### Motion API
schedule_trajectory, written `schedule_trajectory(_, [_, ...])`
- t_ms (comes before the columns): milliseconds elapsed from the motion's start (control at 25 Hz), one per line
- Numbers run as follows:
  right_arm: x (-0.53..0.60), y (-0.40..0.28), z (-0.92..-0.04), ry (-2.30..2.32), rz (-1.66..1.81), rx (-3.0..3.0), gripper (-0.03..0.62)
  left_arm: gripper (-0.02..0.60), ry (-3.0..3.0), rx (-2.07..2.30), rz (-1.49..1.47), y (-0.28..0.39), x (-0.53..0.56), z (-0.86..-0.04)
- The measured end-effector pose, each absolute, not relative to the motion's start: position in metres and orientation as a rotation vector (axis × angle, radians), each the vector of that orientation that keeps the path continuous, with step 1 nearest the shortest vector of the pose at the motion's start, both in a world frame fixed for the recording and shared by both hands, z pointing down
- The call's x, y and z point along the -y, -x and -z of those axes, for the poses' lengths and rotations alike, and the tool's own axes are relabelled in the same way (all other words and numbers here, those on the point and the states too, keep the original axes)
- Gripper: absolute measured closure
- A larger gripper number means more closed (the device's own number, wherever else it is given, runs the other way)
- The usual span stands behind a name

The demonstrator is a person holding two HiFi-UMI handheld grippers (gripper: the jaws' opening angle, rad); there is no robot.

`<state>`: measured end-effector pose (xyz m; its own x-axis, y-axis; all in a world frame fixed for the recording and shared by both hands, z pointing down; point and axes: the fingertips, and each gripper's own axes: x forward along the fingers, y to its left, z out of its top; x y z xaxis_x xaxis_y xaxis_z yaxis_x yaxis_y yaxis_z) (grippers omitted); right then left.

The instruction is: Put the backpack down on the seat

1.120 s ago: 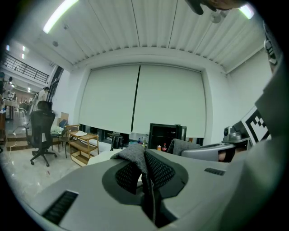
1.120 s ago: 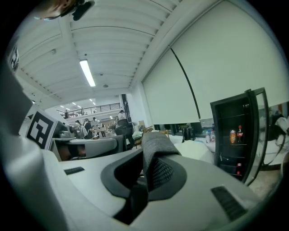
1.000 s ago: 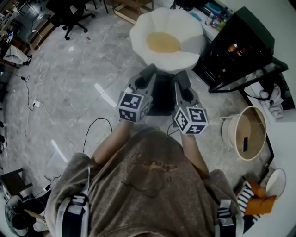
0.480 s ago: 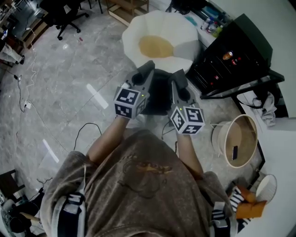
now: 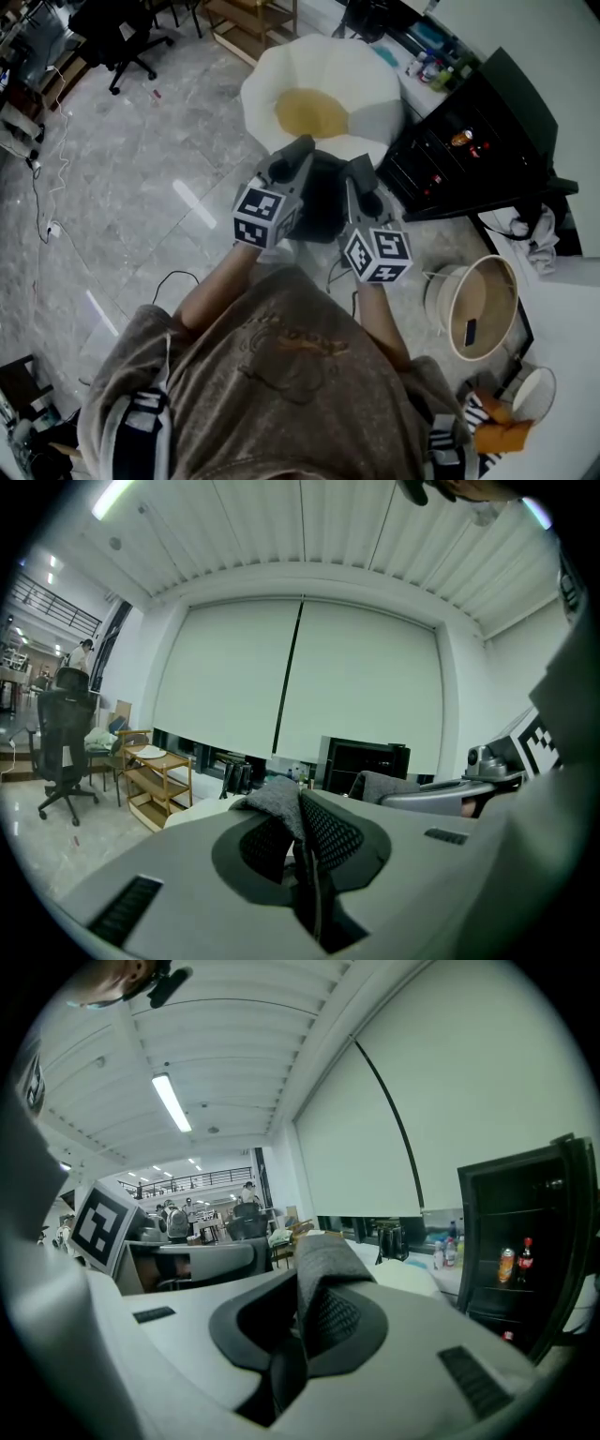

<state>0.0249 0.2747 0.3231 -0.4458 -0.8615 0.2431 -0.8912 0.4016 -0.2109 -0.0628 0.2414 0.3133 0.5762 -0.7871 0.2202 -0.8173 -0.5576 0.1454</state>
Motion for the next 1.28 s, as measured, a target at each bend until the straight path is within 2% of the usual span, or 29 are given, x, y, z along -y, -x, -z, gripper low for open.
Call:
schedule_trajectory(560, [-0.147,-0.022,-0.325,-1.683,-0.498,2.482,0.566,0.554,-2.593,1.198,-0.243,0.061,-0.115,-0.318])
schedule_trajectory(1280, [-0.036,-0.041,-0.318,-1.768,-0.536,2.467,0.566,0.554,-2.641,1.161,-0.234,0.043,-0.005,-0.307])
